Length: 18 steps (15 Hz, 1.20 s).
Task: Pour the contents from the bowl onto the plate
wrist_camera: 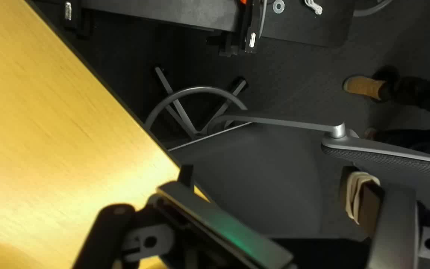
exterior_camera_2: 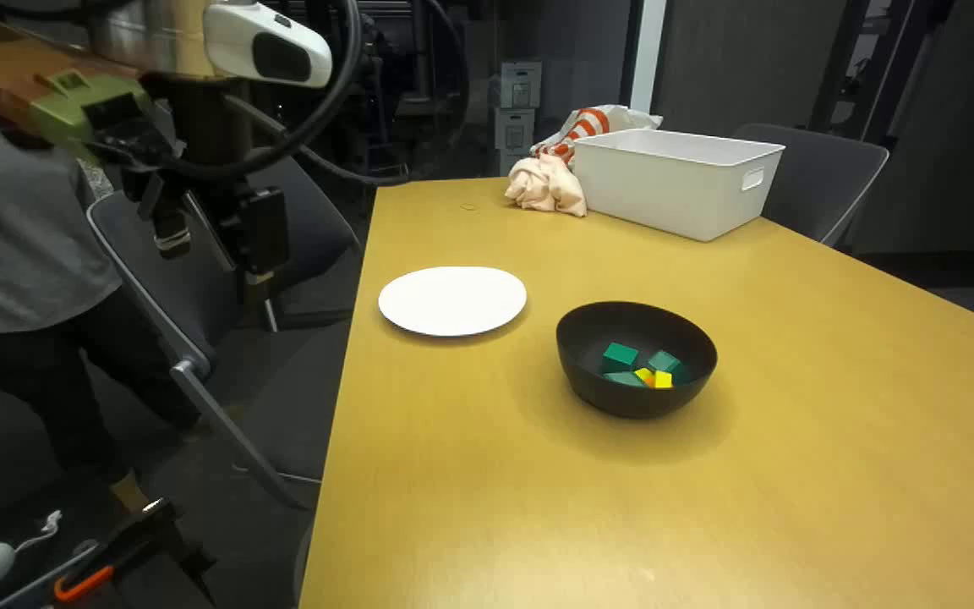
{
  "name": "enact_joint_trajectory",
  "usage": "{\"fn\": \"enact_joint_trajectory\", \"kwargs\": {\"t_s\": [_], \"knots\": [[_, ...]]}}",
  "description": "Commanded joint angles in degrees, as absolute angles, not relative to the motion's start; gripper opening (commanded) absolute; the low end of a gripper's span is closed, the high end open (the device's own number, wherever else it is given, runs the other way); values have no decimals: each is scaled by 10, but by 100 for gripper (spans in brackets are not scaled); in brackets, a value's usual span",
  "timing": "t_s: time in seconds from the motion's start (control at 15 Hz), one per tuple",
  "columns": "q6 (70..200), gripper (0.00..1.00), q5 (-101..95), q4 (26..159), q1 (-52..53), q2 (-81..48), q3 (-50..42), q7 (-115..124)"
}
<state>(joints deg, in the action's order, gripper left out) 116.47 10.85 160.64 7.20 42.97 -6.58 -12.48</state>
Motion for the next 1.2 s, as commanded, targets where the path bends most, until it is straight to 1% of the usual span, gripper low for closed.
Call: {"fn": "enact_joint_trajectory", "kwargs": {"t_s": [0.0,0.4,0.53,0.87,1.13], "knots": [[1161,100,113,1606,65,429,-59,-129],[1161,100,113,1606,65,427,-59,-129],[1179,100,107,1582,63,391,-57,-132],[1263,100,96,1461,41,239,-61,-112],[1352,100,67,1364,-8,113,-51,-29]]}}
